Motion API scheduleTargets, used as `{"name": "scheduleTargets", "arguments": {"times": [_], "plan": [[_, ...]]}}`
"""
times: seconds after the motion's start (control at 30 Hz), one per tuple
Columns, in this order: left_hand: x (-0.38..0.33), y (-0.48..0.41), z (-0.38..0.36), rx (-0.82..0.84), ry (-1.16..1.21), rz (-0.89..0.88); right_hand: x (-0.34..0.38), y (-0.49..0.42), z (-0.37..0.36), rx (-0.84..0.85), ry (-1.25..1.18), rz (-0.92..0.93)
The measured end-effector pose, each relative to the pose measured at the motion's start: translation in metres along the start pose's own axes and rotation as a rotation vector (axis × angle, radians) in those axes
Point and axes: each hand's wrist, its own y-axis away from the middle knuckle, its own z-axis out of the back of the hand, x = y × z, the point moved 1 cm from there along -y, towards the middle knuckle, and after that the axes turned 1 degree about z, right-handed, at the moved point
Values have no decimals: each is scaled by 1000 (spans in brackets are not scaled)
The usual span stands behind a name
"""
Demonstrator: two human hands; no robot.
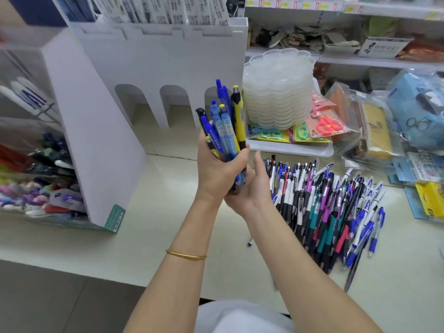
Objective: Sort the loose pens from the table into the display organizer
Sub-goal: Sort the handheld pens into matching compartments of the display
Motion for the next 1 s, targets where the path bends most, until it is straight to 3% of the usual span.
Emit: {"name": "scheduleTargets", "arguments": {"times": [0.23, 0.57, 0.77, 1.0], "plan": [[-10, 3, 2, 26, 14, 11, 2, -5, -19, 71, -1, 104], [-23, 6, 6, 54, 140, 80, -6, -13, -28, -13, -14, 243], [-25, 1, 14, 71, 99, 63, -13, -12, -39, 72, 103, 340], [-23, -9, 34, -15, 66, 117, -32, -7, -43, -8, 242, 168]]}}
